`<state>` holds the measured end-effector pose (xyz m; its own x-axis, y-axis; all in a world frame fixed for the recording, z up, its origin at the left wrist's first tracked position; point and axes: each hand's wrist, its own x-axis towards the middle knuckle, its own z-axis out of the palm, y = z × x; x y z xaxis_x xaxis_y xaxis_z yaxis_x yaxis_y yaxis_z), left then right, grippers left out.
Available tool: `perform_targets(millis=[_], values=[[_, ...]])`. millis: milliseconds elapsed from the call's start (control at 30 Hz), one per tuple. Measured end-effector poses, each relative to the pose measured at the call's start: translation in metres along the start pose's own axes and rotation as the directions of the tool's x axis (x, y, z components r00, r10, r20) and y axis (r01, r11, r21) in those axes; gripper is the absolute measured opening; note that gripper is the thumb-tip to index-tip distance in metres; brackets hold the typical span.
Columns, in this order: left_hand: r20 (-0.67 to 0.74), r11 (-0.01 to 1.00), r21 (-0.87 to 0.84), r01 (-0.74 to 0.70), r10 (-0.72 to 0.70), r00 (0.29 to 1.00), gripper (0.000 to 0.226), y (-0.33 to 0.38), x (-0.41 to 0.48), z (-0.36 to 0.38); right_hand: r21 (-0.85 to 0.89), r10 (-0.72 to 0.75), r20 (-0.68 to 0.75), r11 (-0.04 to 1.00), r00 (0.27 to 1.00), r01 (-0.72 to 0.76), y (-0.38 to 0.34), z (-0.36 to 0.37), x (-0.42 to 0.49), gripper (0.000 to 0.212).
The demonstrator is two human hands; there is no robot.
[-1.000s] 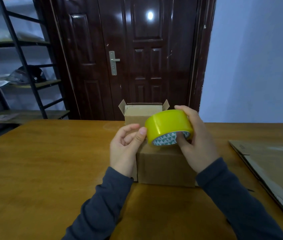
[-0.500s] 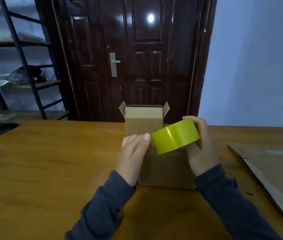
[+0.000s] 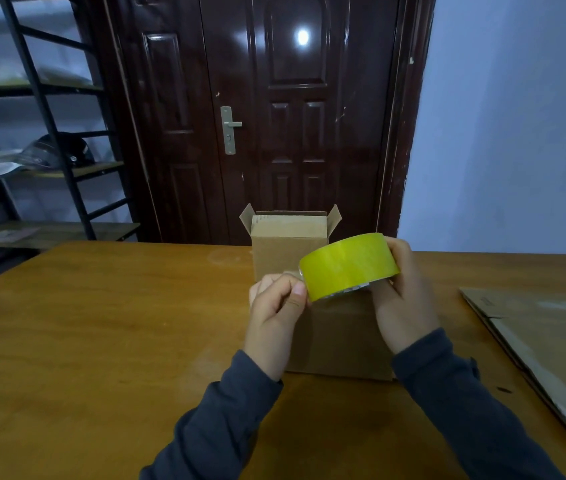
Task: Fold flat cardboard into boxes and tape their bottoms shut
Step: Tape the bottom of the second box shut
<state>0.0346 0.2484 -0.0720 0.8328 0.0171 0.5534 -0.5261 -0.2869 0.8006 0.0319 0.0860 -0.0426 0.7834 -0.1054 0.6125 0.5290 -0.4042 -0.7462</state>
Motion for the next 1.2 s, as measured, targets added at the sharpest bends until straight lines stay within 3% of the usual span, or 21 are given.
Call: perform_targets(millis=[167,267,333,400,433,533,600,767,967,1067,1200], values=[[-0.064,1.0,-0.024,-0.007,0.005,0.998,0.033,-0.002,-0.001,0.005,0.03,0.011,0.05,0.999,0.999,-0.012,-0.002,-0.003,0.002,0.035],[-0.075,0.991,-0.137,0.014,-0.024,0.997,0.034,-0.002,0.001,0.004,0.041,0.02,0.138,0.999,0.99,-0.026,-0.004,-0.007,0.003,0.072],[-0.107,0.975,-0.224,0.008,-0.032,0.994,0.037,0.0,0.001,0.002,0.132,0.085,0.192,0.985,0.978,-0.112,-0.002,-0.012,0.007,0.101],[-0.167,0.971,-0.239,-0.008,-0.033,0.985,0.036,0.002,0.001,0.001,0.218,0.151,0.257,0.953,0.954,-0.21,0.001,-0.018,0.01,0.112],[-0.191,0.976,-0.219,-0.016,-0.027,0.981,0.035,0.002,0.001,0.0,0.226,0.166,0.296,0.945,0.941,-0.238,0.001,-0.02,0.011,0.106],[-0.23,0.99,-0.131,-0.042,0.01,0.973,0.035,-0.001,0.003,-0.005,0.167,0.17,0.34,0.957,0.925,-0.237,-0.001,-0.02,0.01,0.051],[-0.244,0.995,-0.078,-0.069,0.048,0.969,0.033,-0.002,0.003,-0.007,0.121,0.138,0.3,0.976,0.944,-0.181,-0.004,-0.015,0.008,0.036],[-0.222,0.984,0.07,-0.164,0.176,0.959,0.027,0.002,-0.001,-0.002,0.089,0.071,0.182,0.992,0.981,-0.088,-0.012,0.001,0.001,0.036],[-0.166,0.98,0.003,-0.197,0.195,0.967,0.029,0.003,-0.001,-0.004,-0.013,0.134,0.194,0.991,0.972,-0.134,-0.016,0.004,-0.001,0.066],[-0.116,0.975,0.026,-0.219,0.221,0.968,0.031,0.0,-0.002,-0.002,0.026,0.209,0.171,0.976,0.963,-0.217,-0.017,0.0,0.004,0.032],[-0.169,0.975,0.071,-0.21,0.219,0.961,0.024,-0.004,0.002,0.002,0.138,0.214,0.219,0.959,0.952,-0.248,-0.017,-0.006,0.006,0.011]])
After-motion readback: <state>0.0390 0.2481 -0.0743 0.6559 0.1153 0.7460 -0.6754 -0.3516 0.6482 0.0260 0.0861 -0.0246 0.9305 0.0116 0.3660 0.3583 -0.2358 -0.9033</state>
